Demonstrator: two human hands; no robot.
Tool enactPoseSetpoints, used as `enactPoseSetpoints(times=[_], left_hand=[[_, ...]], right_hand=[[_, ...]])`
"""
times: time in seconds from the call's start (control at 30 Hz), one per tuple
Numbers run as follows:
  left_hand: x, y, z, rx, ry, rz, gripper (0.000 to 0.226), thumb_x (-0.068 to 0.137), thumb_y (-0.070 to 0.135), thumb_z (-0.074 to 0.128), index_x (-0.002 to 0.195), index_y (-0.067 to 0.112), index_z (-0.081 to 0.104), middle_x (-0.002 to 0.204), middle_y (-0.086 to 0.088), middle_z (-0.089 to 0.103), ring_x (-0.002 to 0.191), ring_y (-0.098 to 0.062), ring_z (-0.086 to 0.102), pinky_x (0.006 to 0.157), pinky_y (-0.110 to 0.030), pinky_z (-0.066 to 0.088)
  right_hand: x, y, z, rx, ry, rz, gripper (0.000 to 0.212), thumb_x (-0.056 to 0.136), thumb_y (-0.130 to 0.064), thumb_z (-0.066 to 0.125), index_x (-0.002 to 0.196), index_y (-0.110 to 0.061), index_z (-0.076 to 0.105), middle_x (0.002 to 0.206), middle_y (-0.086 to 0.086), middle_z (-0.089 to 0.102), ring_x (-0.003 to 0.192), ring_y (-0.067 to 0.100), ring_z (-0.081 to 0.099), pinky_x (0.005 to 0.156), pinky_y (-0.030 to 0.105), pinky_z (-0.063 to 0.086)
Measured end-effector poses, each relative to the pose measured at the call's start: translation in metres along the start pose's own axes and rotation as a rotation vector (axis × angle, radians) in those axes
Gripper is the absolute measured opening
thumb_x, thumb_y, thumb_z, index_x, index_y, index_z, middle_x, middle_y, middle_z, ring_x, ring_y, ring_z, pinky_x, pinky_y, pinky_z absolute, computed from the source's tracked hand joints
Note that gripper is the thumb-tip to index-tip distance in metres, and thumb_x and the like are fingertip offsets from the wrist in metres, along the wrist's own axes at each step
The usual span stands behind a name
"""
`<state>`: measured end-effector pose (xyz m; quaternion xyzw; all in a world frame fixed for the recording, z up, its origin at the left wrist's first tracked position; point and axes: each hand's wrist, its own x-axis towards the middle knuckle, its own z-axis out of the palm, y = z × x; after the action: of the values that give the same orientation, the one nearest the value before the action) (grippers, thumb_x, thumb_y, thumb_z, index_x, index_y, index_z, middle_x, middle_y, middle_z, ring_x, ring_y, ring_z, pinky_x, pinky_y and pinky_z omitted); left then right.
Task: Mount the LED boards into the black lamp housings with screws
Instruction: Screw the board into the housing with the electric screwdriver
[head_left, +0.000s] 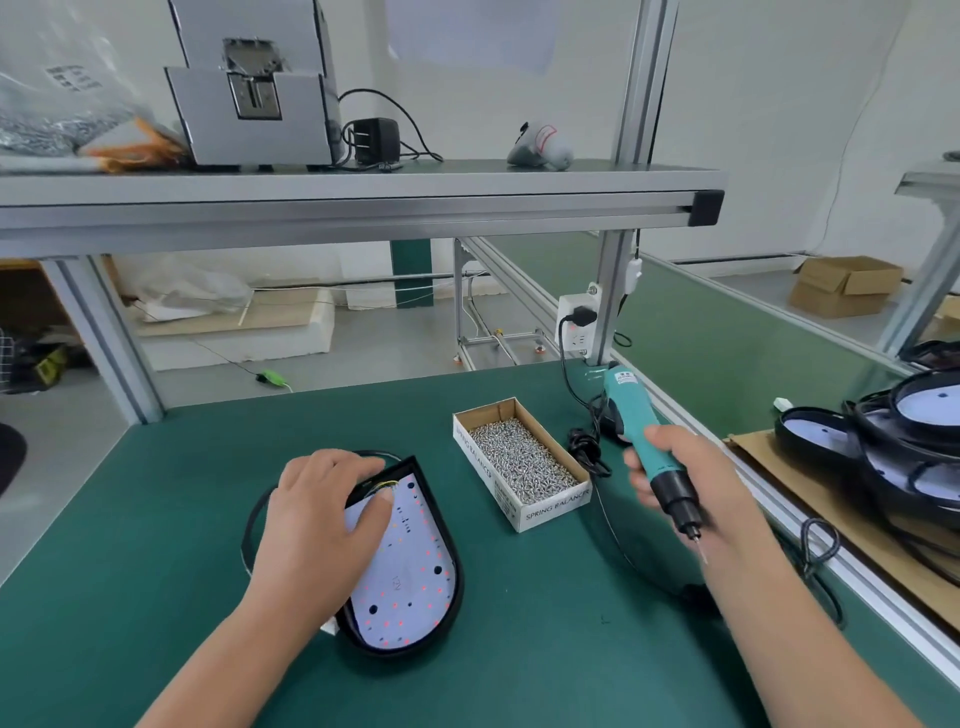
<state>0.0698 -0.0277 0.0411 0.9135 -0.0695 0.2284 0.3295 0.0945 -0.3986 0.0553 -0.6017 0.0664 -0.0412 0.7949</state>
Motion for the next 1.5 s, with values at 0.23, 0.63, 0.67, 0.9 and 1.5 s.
enactPoseSetpoints(times=[0.23,0.63,0.67,0.9,1.5], left_hand=[[0.026,0.070,0.032,0.145,-0.274,0.317,0.025,0.105,0.037,0.050,0.114,0.032,0.072,0.095,0.016,0.068,0.103,-0.021,0.059,0.090,-0.041,0.047],[0.084,0.106,0.122,0.387,-0.694,0.368,0.025,0.102,0.028,0.058,0.116,0.038,0.076,0.113,0.012,0.076,0.109,-0.016,0.063,0.085,-0.041,0.028],[0.085,0.106,0.122,0.366,-0.713,0.358,0.023,0.102,0.028,0.060,0.114,0.039,0.076,0.115,0.013,0.075,0.110,-0.016,0.063,0.091,-0.042,0.033],[0.088,0.104,0.124,0.374,-0.751,0.335,0.017,0.100,0.015,0.057,0.100,0.025,0.071,0.107,0.005,0.073,0.103,-0.024,0.063,0.084,-0.037,0.039],[0.085,0.107,0.112,0.238,-0.638,0.227,0.016,0.102,0.018,0.055,0.099,0.025,0.068,0.107,0.008,0.071,0.104,-0.018,0.062,0.090,-0.039,0.051]], right_hand=[[0.003,0.009,0.023,0.210,-0.010,-0.013,0.022,0.103,-0.021,0.054,0.116,-0.005,0.059,0.079,0.007,0.064,0.056,0.015,0.053,0.044,0.023,0.042],[0.002,0.006,0.011,0.416,-0.141,-0.157,0.032,0.095,-0.030,0.056,0.118,-0.007,0.055,0.081,0.004,0.056,0.058,0.014,0.049,0.048,0.021,0.042],[0.003,0.005,0.011,0.417,-0.130,-0.153,0.033,0.093,-0.030,0.058,0.116,-0.007,0.056,0.081,0.004,0.057,0.058,0.014,0.049,0.048,0.021,0.042],[0.006,0.005,0.005,0.427,-0.104,-0.169,0.034,0.093,-0.029,0.060,0.118,-0.006,0.057,0.083,0.004,0.058,0.059,0.014,0.049,0.048,0.022,0.043],[-0.002,-0.001,0.012,0.374,-0.084,-0.186,0.031,0.092,-0.026,0.057,0.117,-0.008,0.052,0.081,0.004,0.058,0.058,0.014,0.048,0.048,0.021,0.043]])
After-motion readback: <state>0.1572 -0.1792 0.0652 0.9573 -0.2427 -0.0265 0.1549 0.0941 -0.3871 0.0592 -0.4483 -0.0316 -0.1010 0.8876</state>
